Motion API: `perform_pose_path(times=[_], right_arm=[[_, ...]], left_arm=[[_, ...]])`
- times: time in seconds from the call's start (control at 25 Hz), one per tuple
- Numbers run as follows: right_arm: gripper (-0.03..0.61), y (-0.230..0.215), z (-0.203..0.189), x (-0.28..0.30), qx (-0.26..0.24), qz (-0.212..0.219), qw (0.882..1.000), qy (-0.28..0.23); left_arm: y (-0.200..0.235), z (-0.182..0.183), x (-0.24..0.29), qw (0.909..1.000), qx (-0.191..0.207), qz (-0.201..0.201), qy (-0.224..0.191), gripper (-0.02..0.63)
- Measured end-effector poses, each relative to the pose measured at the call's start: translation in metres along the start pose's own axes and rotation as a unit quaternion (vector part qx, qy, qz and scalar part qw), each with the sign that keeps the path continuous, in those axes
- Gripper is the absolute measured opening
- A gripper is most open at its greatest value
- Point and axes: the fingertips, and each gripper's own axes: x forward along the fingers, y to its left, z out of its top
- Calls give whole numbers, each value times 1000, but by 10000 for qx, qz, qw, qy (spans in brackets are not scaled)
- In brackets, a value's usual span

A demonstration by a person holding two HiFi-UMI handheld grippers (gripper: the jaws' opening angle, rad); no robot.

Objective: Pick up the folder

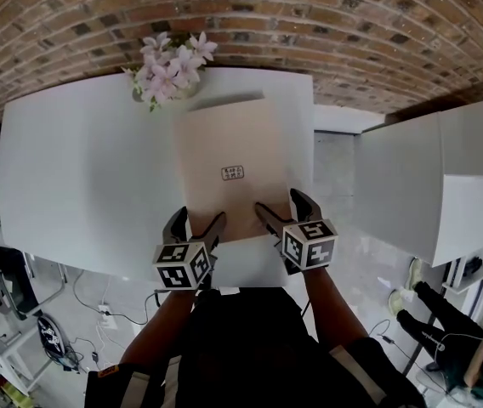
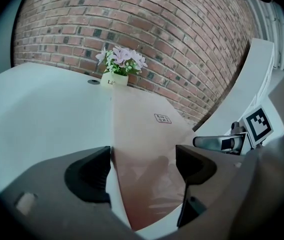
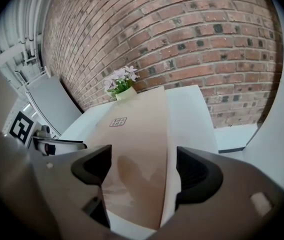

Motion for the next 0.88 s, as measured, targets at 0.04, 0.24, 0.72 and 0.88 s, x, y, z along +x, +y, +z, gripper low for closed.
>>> perform_pose_path(times=[0.04, 0.24, 0.72, 0.88], right_arm=[[402, 0, 0, 1, 23, -2, 10000, 37], [402, -1, -5, 6, 117, 47, 9998, 151], [376, 2, -4, 6, 103, 60, 9999, 98], [371, 7, 0, 1, 62, 7, 10000, 8]], left_arm=[[1, 0, 1, 10000, -8, -3, 3, 404], [4, -1, 6, 10000, 7, 10, 72, 405], [4, 0, 10, 10000, 57, -63, 27, 408], [2, 4, 4, 9999, 74, -68, -63, 408]])
